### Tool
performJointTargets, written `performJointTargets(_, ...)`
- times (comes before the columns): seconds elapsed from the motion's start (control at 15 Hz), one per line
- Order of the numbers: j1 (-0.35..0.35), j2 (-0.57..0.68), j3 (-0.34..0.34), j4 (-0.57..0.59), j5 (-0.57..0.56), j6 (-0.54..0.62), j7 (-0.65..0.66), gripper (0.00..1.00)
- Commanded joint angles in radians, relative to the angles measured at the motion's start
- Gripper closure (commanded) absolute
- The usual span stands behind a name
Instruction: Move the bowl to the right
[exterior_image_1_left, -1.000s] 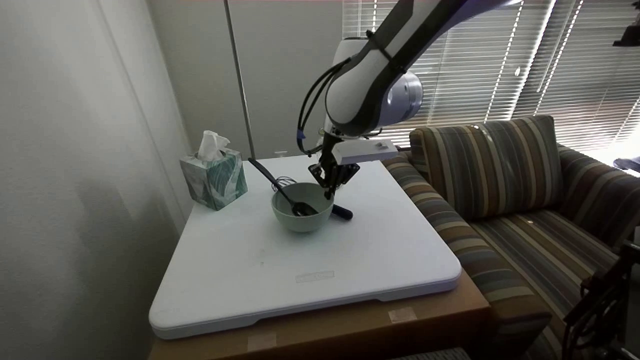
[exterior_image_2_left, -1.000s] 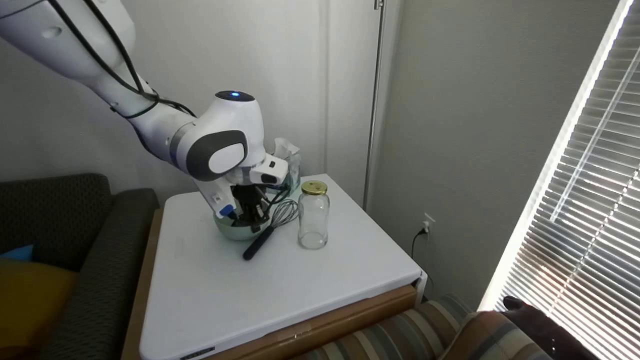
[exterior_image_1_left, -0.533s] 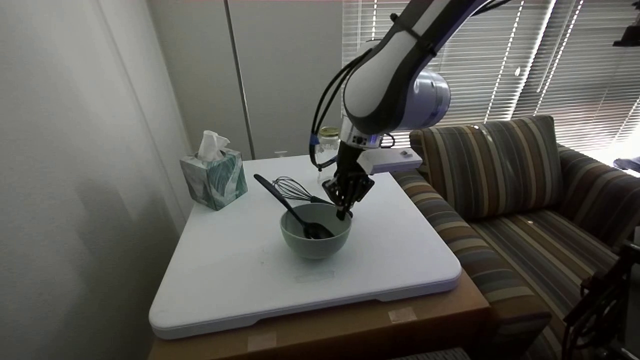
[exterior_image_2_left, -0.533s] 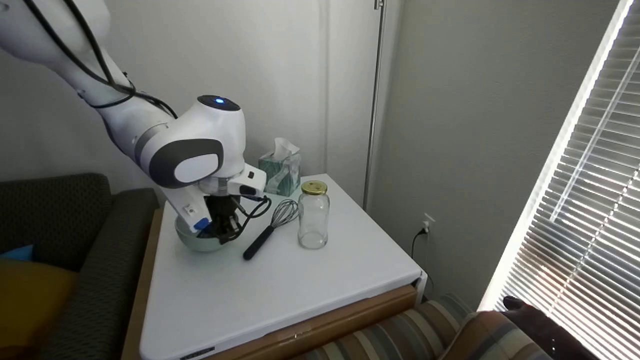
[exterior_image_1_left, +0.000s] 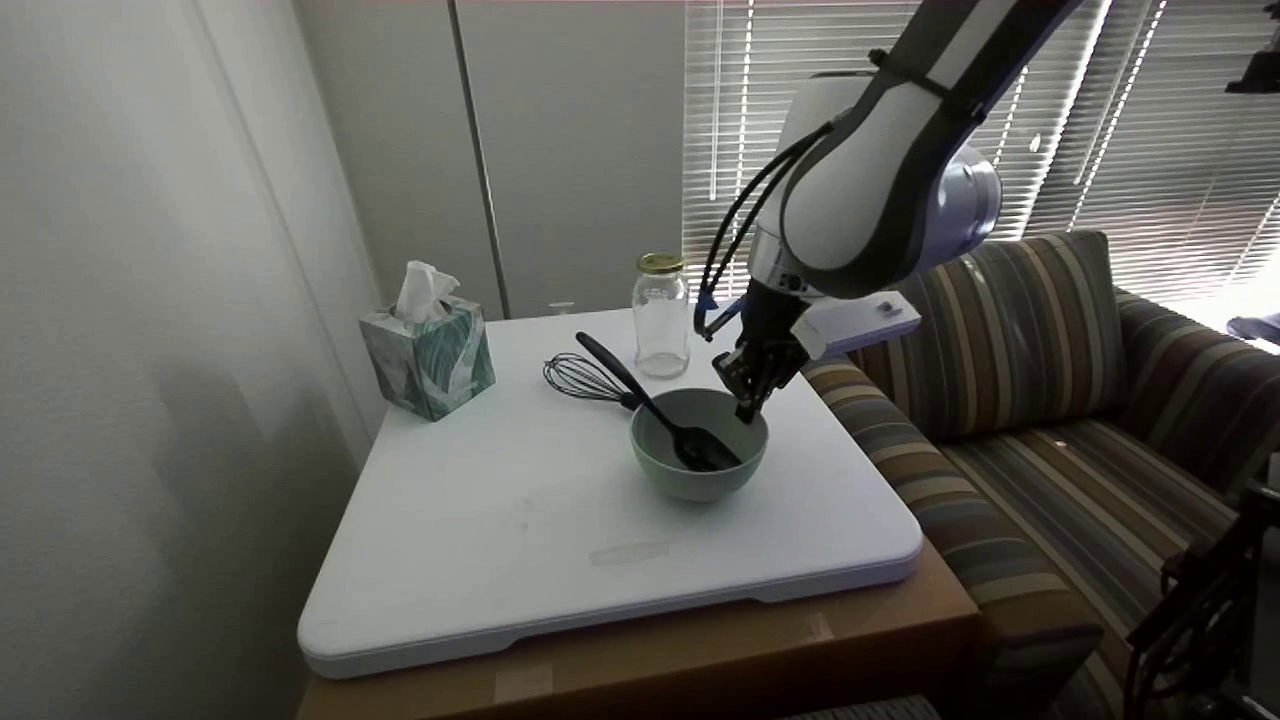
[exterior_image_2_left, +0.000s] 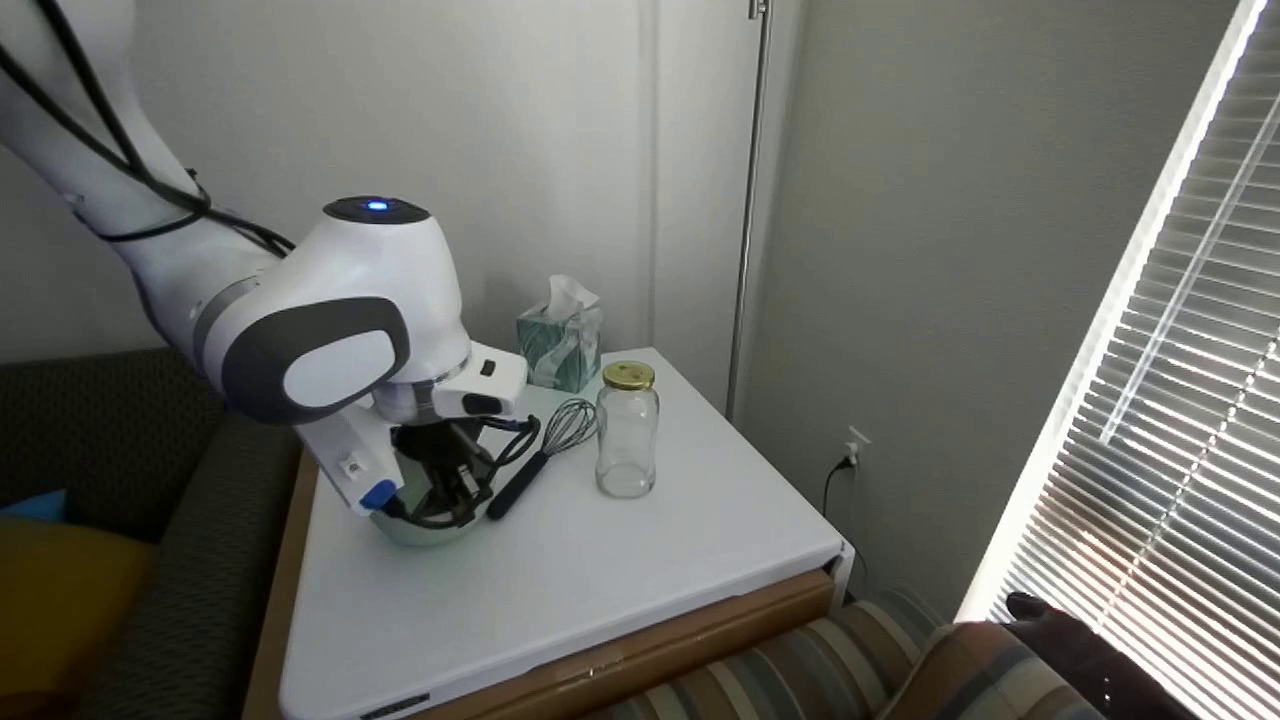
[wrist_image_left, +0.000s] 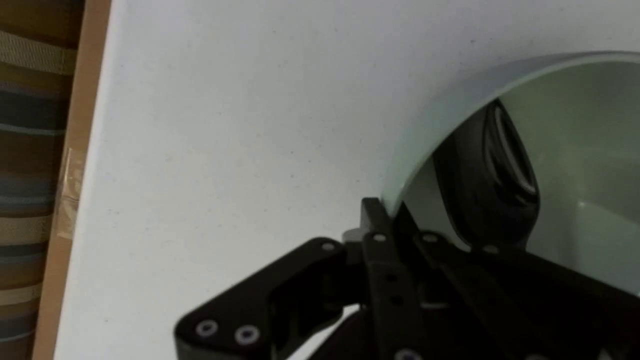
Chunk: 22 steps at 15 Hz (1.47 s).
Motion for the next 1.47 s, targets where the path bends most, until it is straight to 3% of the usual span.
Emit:
performJointTargets(0.0, 0.008, -0.054, 0.002, -0.121, 0.007, 0.09, 0.031, 0.99)
performJointTargets(0.4, -0.056, -0.073, 0.103, -0.166, 0.033, 0.103, 0.013, 0.99)
performJointTargets(0.8, -0.031, -0.076, 0.094, -0.167, 0.015, 0.093, 0.022, 0.99)
performJointTargets(0.93, -0.027, -0.075, 0.09, -0.164, 0.015, 0.091, 0.026, 0.69)
performJointTargets(1.27, -0.033, -0.109, 0.112, -0.153, -0.006, 0.065, -0.009, 0.34)
performJointTargets(1.4, -0.017, -0.171, 0.121, -0.139, -0.035, -0.001, -0.036, 0.22)
